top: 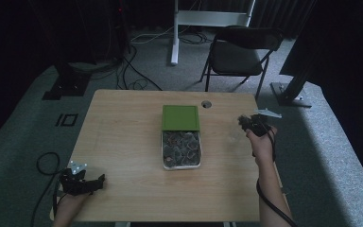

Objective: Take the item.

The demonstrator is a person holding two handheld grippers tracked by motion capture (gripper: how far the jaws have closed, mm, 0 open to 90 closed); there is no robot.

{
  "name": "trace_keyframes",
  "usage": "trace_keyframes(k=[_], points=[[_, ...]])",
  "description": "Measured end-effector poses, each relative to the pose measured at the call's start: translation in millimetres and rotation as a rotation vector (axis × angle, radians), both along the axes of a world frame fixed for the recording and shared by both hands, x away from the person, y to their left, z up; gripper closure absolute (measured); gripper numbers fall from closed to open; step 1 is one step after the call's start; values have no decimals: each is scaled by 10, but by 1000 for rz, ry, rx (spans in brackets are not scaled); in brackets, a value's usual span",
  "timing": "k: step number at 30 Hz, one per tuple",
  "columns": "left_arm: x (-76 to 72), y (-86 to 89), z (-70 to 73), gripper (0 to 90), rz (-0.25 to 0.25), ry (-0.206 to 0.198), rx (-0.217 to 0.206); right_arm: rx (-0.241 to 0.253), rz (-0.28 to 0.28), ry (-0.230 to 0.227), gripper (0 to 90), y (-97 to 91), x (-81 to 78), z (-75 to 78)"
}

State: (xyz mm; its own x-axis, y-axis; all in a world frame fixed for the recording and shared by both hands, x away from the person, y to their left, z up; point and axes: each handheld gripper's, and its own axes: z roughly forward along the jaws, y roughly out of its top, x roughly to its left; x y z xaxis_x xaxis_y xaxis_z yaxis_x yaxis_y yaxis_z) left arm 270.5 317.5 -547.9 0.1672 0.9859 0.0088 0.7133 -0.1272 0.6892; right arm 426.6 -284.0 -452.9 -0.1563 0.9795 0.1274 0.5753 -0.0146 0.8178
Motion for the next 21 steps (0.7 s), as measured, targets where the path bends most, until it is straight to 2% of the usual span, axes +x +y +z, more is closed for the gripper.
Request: trace_keyframes(k=[7, 21], points=[[0, 0, 0, 2, 0, 0, 0, 20, -4, 5, 637, -10, 15, -6], [0, 0, 0, 2, 0, 0, 0, -32, 26, -22, 469, -8, -63, 78]])
